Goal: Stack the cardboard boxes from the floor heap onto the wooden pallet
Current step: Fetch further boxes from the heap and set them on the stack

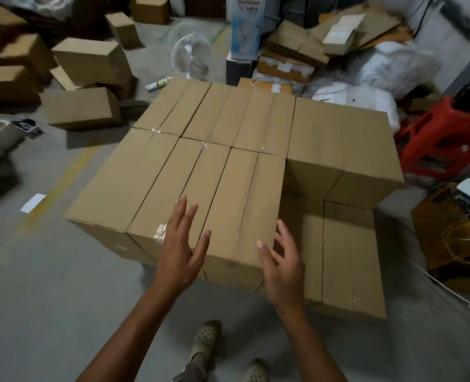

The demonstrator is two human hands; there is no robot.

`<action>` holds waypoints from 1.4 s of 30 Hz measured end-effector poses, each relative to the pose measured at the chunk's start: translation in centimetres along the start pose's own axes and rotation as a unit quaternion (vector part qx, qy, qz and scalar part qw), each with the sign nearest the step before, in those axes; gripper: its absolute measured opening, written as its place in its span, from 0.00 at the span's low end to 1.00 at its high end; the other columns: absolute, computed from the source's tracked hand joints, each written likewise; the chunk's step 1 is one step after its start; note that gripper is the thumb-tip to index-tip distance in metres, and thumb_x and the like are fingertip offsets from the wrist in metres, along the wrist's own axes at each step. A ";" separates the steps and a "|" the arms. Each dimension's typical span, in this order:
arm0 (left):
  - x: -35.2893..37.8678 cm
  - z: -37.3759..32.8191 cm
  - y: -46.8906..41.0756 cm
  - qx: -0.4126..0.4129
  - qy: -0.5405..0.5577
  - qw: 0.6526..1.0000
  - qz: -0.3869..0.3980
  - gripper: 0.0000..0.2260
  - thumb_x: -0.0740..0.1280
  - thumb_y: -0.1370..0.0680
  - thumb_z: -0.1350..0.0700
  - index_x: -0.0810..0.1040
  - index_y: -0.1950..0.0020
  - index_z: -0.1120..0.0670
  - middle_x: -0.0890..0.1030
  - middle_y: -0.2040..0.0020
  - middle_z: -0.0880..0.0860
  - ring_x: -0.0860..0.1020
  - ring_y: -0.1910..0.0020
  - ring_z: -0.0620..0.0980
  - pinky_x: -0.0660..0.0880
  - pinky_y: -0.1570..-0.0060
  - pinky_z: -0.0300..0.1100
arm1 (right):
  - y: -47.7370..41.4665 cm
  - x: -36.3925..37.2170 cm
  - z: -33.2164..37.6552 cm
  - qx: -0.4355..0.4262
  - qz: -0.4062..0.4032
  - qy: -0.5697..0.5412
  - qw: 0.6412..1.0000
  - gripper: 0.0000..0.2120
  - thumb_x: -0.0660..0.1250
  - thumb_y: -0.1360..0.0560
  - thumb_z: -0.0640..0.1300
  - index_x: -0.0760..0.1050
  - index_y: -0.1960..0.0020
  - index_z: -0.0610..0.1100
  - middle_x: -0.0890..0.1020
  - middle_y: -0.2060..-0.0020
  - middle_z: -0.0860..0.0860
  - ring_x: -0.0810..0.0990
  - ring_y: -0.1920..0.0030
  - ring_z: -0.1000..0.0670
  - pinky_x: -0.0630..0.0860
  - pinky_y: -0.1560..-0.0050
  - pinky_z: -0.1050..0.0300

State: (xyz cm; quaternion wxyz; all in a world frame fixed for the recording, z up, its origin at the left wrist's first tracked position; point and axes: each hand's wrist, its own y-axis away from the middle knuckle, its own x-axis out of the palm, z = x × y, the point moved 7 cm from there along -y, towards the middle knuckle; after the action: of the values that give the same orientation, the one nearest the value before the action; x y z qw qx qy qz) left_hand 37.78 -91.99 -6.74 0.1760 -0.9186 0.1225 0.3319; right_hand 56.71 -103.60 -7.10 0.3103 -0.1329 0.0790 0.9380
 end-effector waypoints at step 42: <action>-63.3 48.7 -1.5 -0.216 -0.179 0.908 -0.310 0.26 0.63 0.20 0.49 0.67 0.23 0.54 0.65 0.22 0.54 0.61 0.23 0.48 0.61 0.28 0.44 | 6.1 80.3 31.5 -0.251 0.379 -0.028 0.890 0.27 0.66 0.24 0.57 0.68 0.27 0.54 0.75 0.37 0.58 0.76 0.39 0.59 0.78 0.42 0.58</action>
State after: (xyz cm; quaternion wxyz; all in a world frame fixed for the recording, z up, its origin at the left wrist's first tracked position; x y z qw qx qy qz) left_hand -36.80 -64.07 -0.04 0.0861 -0.8512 -0.2768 0.4376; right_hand -15.27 -56.20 -0.67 -0.1100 -0.1399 -0.1236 0.9762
